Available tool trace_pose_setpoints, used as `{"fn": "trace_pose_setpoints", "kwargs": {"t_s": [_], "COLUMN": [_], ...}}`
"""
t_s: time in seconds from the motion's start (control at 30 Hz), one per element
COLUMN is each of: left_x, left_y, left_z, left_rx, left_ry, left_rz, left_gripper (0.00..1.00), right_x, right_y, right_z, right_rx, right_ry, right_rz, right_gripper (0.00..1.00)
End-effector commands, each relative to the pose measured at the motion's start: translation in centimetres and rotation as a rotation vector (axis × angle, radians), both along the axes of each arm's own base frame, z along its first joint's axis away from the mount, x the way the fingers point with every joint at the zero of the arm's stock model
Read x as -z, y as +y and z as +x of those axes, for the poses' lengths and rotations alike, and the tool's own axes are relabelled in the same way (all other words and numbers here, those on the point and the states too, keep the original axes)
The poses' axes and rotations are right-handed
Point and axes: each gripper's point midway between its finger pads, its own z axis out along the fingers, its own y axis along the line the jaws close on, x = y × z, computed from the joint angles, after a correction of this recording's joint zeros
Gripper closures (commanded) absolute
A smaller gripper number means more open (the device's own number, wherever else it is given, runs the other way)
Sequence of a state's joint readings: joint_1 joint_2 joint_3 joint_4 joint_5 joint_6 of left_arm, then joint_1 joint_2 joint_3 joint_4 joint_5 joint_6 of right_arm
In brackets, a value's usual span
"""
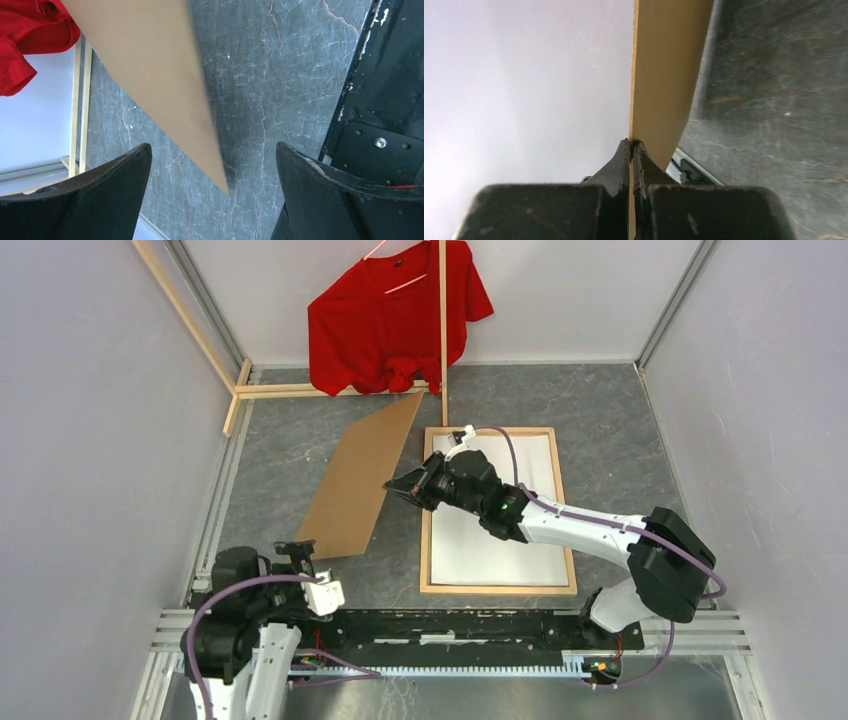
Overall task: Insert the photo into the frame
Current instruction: Turn over the photo frame item at the center of the board.
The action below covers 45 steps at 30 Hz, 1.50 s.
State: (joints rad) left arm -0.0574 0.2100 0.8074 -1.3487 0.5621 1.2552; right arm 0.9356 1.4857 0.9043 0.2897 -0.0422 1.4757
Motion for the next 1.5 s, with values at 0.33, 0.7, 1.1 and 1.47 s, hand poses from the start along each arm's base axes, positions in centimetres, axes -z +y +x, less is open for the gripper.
{"fn": "trace_pose_setpoints", "kwargs": {"t_s": [0.33, 0.7, 1.1, 1.47], "left_x": [-0.9, -0.7, -8.7, -10.7], "left_y": [-2.1, -2.4, 0.7, -0.9], "left_z": [3.5, 4.6, 9.8, 8.5], "left_rx": [0.022, 0.058, -0.145, 0.1], "left_ry": [-0.084, -0.134, -0.493, -0.338], "left_rz": [-0.175, -0.173, -0.197, -0.021], "left_gripper": [0.03, 0.36, 0.98, 0.98], "right_x": [-6.9, -8.2, -7.6, -10.9], "right_y": [3.8, 4.7, 3.1, -3.8], "right_z": [-0.4, -1.5, -4.6, -4.2], "right_rx": [0.038, 0.031, -0.096, -0.604], "right_ry": [-0.052, -0.047, -0.104, -1.033], "right_rz": [0.151, 0.194, 0.16, -0.423], "right_gripper": [1.0, 1.0, 0.44, 0.14]}}
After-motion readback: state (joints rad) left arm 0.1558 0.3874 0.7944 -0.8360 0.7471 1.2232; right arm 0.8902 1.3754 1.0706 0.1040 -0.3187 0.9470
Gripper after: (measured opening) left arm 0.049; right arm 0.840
